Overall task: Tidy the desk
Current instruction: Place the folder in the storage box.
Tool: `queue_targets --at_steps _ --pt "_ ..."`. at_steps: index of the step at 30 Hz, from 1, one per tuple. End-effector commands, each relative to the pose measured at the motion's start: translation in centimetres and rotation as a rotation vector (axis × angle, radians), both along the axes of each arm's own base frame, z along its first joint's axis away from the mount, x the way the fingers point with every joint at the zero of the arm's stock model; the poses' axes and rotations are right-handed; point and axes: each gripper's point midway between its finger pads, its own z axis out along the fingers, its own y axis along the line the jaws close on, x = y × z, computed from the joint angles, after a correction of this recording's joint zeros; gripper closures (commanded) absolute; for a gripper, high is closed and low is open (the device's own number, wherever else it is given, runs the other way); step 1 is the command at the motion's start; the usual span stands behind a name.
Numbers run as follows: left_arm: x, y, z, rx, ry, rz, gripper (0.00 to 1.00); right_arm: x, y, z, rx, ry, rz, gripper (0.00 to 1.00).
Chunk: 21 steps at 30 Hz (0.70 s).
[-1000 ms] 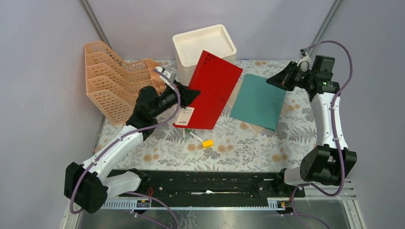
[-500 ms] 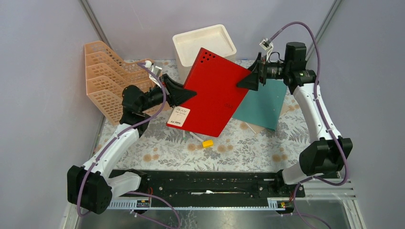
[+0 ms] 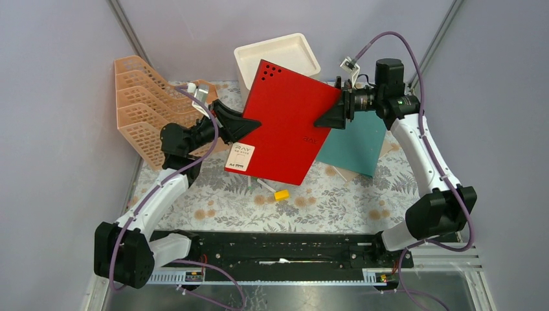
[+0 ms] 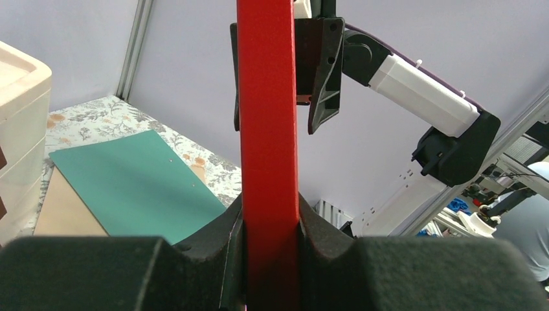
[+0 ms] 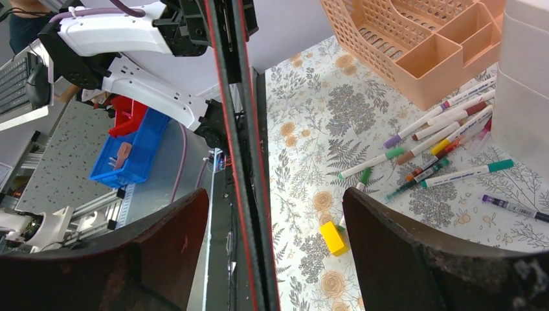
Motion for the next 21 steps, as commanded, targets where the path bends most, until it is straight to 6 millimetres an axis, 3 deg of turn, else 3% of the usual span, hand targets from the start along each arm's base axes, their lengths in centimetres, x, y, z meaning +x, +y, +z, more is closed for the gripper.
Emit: queue_targets --at_steps 1,2,3,8,10,11,12,13,14,15,16,21 --pt "0.2 0.7 2.5 -0.056 -0.104 0.058 1.00 -1.8 0.6 2.7 0.028 -0.070 0.048 0.86" --pt "0.3 0.8 2.4 -0.054 -0.099 0.069 0.99 -1.6 0.6 2.6 0.024 -0.073 0.042 0.97" --pt "0.6 0.9 2.4 -0.051 -0.088 0.084 0.92 -1.4 0.6 2.6 0.021 -0.075 0.034 1.00" --pt "1.9 1.8 2.0 0.015 -0.050 0.185 0.71 0.0 0.7 2.6 0.002 -0.105 -0.010 1.00" --pt "1.5 1.9 2.3 0.028 -0.074 0.186 0.77 0.3 0.8 2.7 0.003 -0.106 -0.009 1.00" --pt "1.2 1.8 2.5 0.024 -0.083 0.172 0.95 0.3 0.9 2.9 0.010 -0.096 0.004 1.00" --pt "1.0 1.8 2.6 0.016 -0.079 0.165 1.00 0.2 0.9 3.0 0.017 -0.073 0.012 0.95" --pt "0.6 1.8 2.8 0.001 -0.079 0.156 1.00 0.3 1.0 3.1 0.023 -0.058 0.015 0.74" --pt "0.2 1.9 3.0 -0.015 -0.085 0.145 1.00 0.4 1.1 3.0 0.026 -0.039 0.014 0.36" --pt "-0.1 1.9 3.1 -0.028 -0.091 0.136 1.00 0.3 1.1 2.9 0.030 -0.026 0.015 0.08" --pt "-0.3 1.9 3.2 -0.034 -0.093 0.132 1.00 0.3 1.1 2.8 0.033 -0.012 0.020 0.02" --pt "-0.5 2.3 3.3 -0.055 -0.070 0.120 1.00 0.8 1.0 1.8 0.014 0.016 -0.032 0.01"
